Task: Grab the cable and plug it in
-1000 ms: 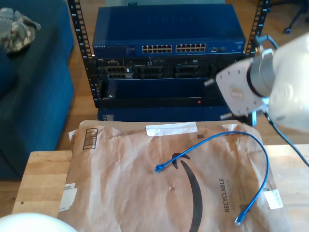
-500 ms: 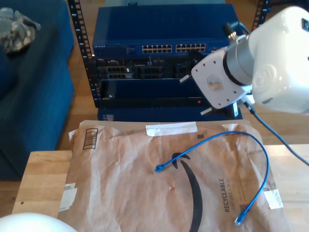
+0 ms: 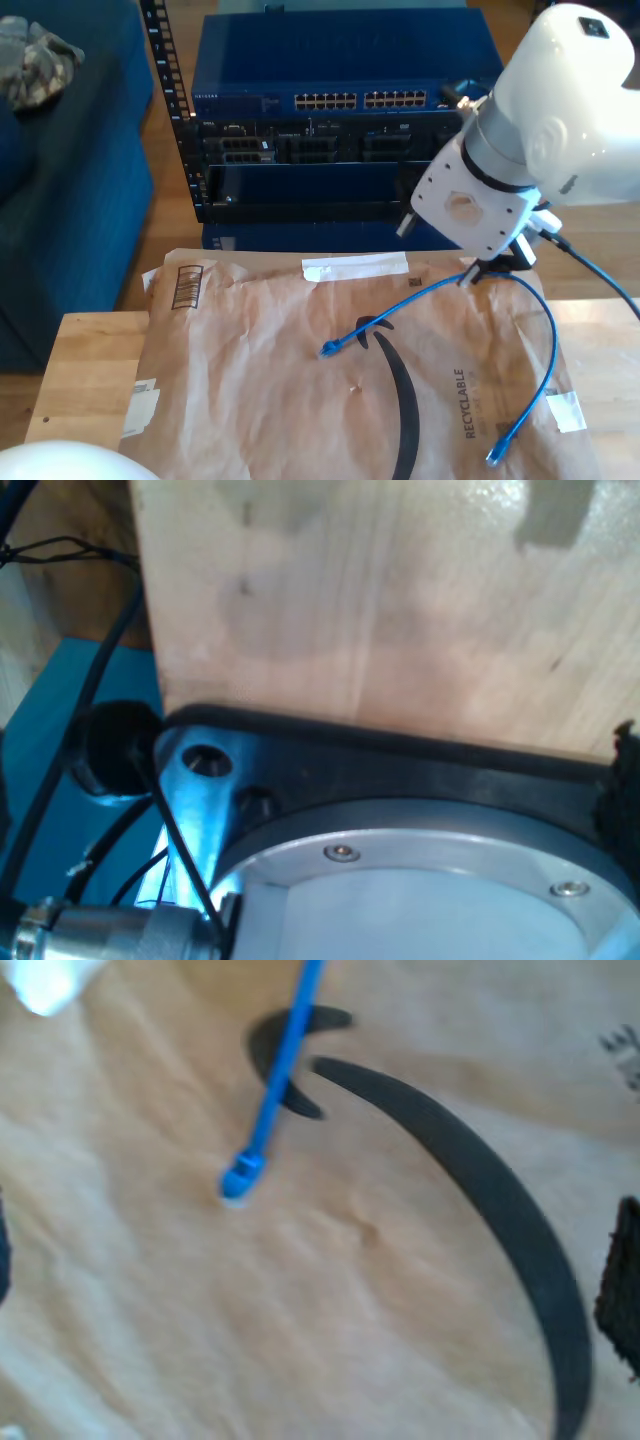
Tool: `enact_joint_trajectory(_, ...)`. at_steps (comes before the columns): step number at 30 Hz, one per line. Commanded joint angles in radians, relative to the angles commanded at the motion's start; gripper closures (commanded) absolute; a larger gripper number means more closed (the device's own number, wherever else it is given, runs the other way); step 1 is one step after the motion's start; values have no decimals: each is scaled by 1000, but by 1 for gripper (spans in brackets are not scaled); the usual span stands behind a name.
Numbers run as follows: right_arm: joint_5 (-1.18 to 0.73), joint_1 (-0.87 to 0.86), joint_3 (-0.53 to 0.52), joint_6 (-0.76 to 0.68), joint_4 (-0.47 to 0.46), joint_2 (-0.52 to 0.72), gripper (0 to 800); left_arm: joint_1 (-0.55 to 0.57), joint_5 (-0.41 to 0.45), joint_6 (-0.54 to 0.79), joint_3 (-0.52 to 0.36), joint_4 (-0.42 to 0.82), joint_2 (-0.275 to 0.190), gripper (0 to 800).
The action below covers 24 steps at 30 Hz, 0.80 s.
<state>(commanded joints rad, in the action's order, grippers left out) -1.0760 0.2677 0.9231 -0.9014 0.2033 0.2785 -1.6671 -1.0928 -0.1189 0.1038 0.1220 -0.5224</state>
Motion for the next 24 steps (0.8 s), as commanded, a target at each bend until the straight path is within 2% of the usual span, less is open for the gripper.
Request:
enact_joint_trajectory(4, -57, 0, 52, -71, -2, -21, 7, 0, 0, 0, 0, 0, 0, 0)
enact_joint_trajectory(6, -109, -8, 89, -135, -3, -92, 7, 0, 0, 0, 0, 0, 0, 0)
enact_joint_trajectory(9, -206, -9, 150, -222, 0, -135, 7, 0, 0, 0, 0, 0, 0, 0)
enact_joint_trajectory(11, -222, -8, 149, -299, 0, -140, 7, 0, 0, 0, 0, 0, 0, 0)
enact_joint_trajectory(17, -209, 23, 87, -388, 9, -141, 4, 0, 0, 0, 0, 0, 0, 0)
enact_joint_trajectory(24, -206, 63, 83, -400, 12, -146, 2, 0, 0, 0, 0, 0, 0, 0)
